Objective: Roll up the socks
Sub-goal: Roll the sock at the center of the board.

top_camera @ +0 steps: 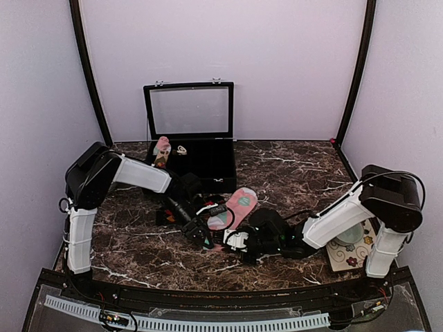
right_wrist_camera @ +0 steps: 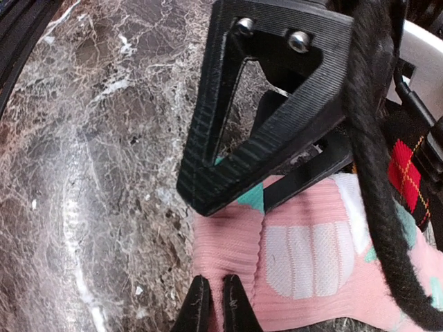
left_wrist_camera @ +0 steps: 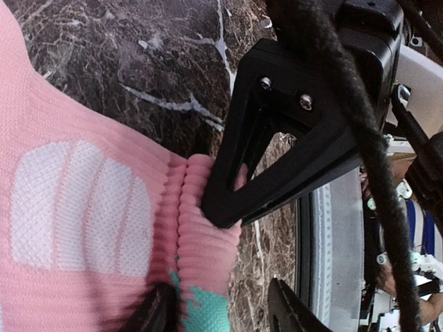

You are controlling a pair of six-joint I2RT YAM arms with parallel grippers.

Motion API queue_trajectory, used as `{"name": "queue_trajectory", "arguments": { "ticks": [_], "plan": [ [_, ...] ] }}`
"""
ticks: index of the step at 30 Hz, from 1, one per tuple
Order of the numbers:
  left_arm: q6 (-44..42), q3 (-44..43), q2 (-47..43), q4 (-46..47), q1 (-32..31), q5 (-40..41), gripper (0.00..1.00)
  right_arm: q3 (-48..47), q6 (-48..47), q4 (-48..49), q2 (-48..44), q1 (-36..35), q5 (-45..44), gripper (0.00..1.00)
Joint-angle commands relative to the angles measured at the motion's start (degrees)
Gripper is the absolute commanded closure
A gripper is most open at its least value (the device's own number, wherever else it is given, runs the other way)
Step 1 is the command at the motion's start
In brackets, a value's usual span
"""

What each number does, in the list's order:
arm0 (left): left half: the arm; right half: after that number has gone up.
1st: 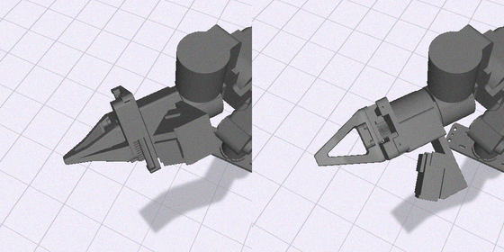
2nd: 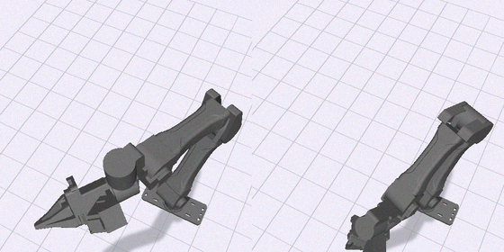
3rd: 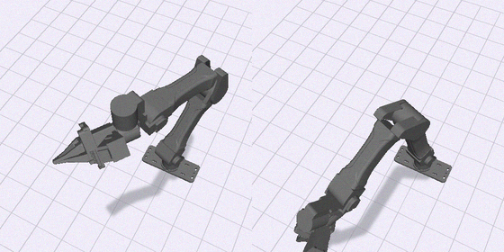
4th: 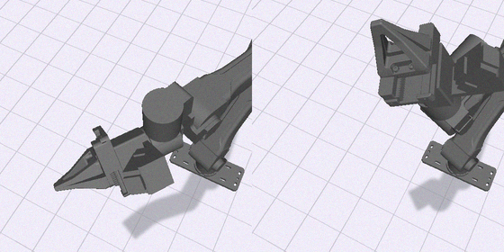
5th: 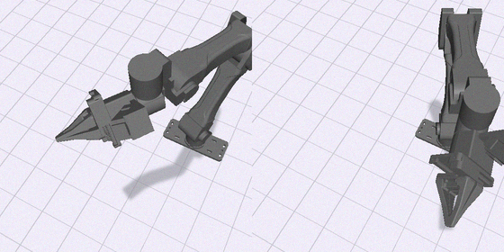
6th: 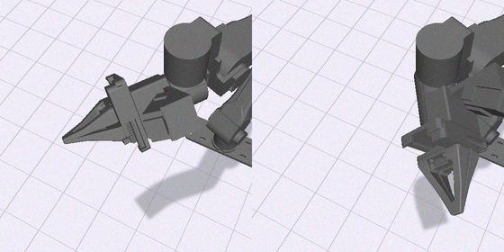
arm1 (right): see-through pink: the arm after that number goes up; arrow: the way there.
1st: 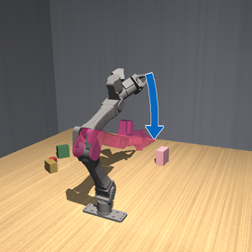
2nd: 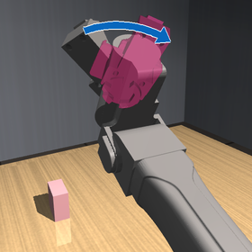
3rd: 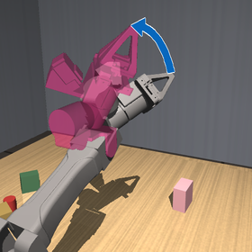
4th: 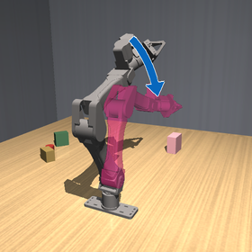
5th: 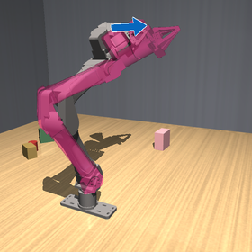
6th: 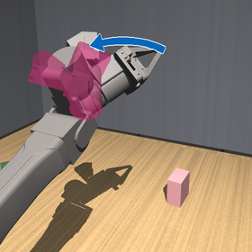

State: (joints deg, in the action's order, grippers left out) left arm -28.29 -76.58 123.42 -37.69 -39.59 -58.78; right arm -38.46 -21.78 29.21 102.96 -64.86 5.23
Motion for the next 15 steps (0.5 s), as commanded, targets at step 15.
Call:
{"name": "queue_trajectory", "arguments": {
  "ticks": [15],
  "plan": [
    [-8.77,15.67,-23.69,9.6,1.49,21.19,0.4,-9.55,30.12,-22.57,8.42,10.43,25.01,1.0]
  ]
}}
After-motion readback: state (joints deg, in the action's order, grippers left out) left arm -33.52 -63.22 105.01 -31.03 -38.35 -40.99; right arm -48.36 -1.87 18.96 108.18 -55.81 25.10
